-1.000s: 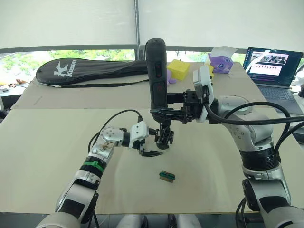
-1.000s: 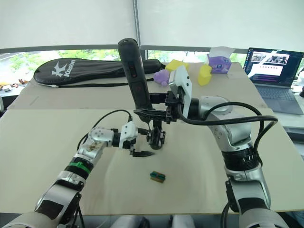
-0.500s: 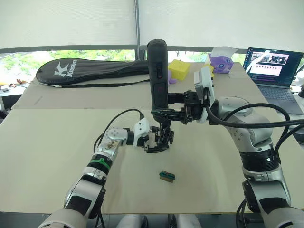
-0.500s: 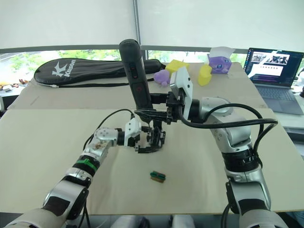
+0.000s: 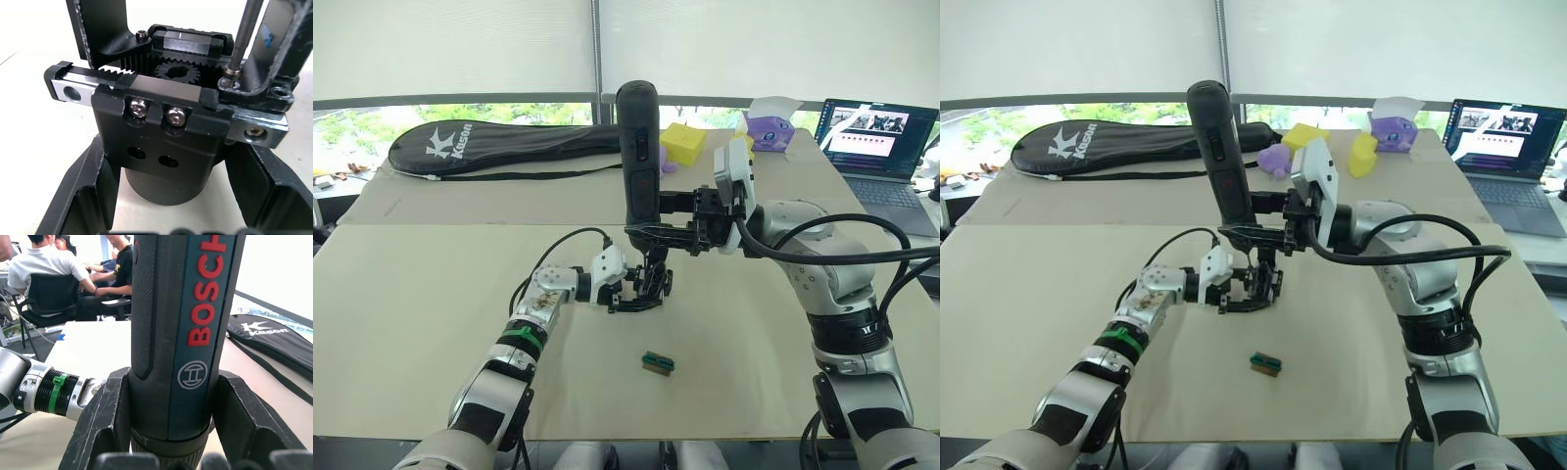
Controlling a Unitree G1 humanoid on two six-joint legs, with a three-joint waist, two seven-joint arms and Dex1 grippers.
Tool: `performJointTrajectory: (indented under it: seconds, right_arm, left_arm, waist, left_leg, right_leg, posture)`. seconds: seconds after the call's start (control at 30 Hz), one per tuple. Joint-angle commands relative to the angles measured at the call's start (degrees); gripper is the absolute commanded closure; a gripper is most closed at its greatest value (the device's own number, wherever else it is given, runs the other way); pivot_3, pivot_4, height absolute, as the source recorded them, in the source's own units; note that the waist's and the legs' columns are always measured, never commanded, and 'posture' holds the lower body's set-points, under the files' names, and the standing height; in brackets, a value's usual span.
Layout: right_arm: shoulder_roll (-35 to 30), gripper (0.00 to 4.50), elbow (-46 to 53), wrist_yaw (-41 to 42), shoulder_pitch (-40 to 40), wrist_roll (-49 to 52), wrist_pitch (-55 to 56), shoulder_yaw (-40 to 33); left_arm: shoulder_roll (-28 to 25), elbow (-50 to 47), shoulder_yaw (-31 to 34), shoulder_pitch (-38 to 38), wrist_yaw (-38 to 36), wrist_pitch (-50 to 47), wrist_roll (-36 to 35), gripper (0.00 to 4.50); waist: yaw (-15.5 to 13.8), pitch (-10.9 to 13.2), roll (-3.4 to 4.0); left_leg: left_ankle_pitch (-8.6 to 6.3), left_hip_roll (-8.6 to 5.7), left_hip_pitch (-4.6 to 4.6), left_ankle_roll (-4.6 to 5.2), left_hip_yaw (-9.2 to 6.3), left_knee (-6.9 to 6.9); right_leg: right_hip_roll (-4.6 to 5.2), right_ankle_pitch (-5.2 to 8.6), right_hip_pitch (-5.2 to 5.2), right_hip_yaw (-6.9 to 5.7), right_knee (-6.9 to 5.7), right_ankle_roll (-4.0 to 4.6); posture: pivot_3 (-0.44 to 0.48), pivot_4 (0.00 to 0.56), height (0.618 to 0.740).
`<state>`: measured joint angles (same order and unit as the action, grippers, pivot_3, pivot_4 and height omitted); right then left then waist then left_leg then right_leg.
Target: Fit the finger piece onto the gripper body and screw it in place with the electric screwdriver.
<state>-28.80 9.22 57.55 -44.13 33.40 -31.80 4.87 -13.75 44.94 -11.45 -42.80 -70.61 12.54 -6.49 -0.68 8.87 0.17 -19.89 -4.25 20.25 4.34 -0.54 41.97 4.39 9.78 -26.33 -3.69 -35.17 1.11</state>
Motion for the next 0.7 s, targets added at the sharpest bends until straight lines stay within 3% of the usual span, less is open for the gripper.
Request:
performJointTrajectory:
  seconds: [0.03,0.4,0.7]
  right_arm:
    - [-1.4,2.53,-0.4,2.2,1.0,-0.6,0.6,0.1]
    - [-2.4,2.53,-5.8,7.6,0.6,-2.7,0.6,3.7]
    - [-1.8,2.53,-9.4,7.4,-0.1,-5.6,1.5,5.6]
  left_arm:
    - [-0.6,0.8,0.2,-1.3,0.1,1.2,1.0,1.93]
    - [-1.3,1.8,0.2,-1.8,-0.2,2.3,1.6,1.93]
    - [-1.5,1.1,0.3,-1.2,-0.3,2.3,1.8,1.93]
  waist:
    - [0.0,0.0,-0.01]
    - [0.1,-0.2,-0.18]
    - [0.1,-0.3,-0.23]
  left_leg:
    - [0.00,0.00,0.00,0.00,0.00,0.00]
    - [0.00,0.02,-0.06,0.00,-0.01,0.00]
    - [0.00,0.03,-0.09,0.00,-0.03,-0.01]
  right_leg:
    - [0.00,0.00,0.00,0.00,0.00,0.00]
    - [0.00,0.00,0.05,0.02,-0.01,0.00]
    - [0.00,0.00,0.07,0.02,-0.01,0.00]
  posture:
    - [0.000,0.150,0.740]
    - [0.000,0.150,0.740]
    - [0.000,0.150,0.740]
